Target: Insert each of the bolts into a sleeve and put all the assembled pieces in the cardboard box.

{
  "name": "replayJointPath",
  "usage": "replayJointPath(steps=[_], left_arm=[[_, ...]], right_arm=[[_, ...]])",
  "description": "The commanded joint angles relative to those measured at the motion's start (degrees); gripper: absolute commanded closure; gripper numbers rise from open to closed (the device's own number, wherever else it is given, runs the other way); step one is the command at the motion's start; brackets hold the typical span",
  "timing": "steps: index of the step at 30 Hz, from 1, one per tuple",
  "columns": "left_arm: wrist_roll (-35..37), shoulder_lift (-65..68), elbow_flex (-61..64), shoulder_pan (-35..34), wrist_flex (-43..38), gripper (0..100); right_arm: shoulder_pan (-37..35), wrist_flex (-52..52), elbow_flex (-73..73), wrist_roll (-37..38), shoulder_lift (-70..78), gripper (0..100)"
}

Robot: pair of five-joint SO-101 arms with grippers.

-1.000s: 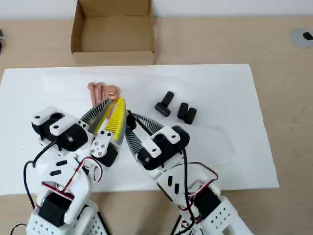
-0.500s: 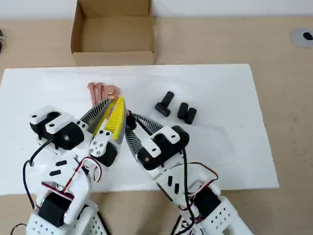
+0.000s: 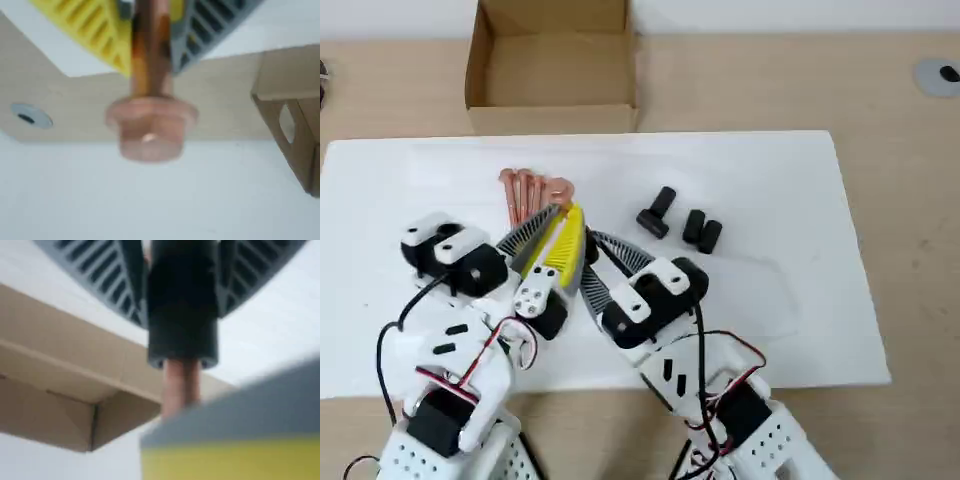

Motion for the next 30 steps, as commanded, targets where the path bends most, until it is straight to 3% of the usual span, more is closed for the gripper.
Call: replayJointPath(steps=[1,5,11,24,30], left_arm=[[-0.09,-0.48,0.62,0.26,-0.79,99],[0.09,-0.48,1.76,0.26,0.09,99],[-0.09,-0.48,1.23,3.69,8.88,99],[-1.14,-0.48,-4.04,4.04,21.80,99],[-3.08,-0.48,-7.65,4.04,30.95,92]], right_arm=[[-0.75,-2.46,-0.48,-0.62,-8.84,98.8],[-0.75,-2.46,-0.57,-0.62,-8.84,98.8],[-0.75,-2.55,-0.57,-0.62,-8.84,98.8],[-0.75,-2.64,-0.57,-0.62,-8.84,98.8],[-0.75,-2.46,-1.71,-0.53,-8.84,98.8]])
